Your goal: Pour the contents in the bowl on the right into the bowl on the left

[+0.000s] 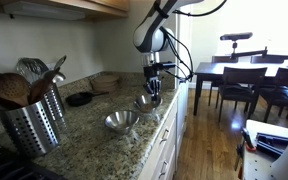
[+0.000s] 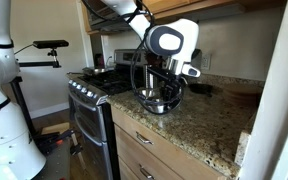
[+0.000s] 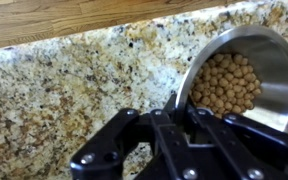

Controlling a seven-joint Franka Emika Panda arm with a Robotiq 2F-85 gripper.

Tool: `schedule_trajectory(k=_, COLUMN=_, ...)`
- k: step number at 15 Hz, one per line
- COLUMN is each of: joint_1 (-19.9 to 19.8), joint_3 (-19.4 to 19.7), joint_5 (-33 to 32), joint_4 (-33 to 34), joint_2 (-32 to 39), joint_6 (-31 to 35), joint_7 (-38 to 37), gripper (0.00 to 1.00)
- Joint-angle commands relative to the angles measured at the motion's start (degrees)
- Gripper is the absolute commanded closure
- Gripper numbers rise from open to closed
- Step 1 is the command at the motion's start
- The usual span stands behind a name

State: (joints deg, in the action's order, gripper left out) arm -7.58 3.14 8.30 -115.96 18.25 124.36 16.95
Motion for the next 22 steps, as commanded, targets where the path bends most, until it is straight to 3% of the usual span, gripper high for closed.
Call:
schedule_trajectory(k=1, joint_1=-0.82, joint_3=-0.45, joint_5=0.78, joint_4=-0.46, joint_2=-2.54, joint_6=-3.46, joint_7=0.26, gripper=0.93)
schedule_trajectory(k=12, joint_1=0.87, joint_3=0.11, joint_5=-3.35, joint_4=-0.92, joint_2=-8.17, joint_6=-4.39, joint_7=-2.39, gripper=0.93)
schedule_trajectory(k=22, joint_1=4.35, joint_3=-1.63, joint_5=-8.49, joint_4=-2.93, joint_2=-12.55, joint_6=-6.5, joint_7=-5.6, gripper=0.93)
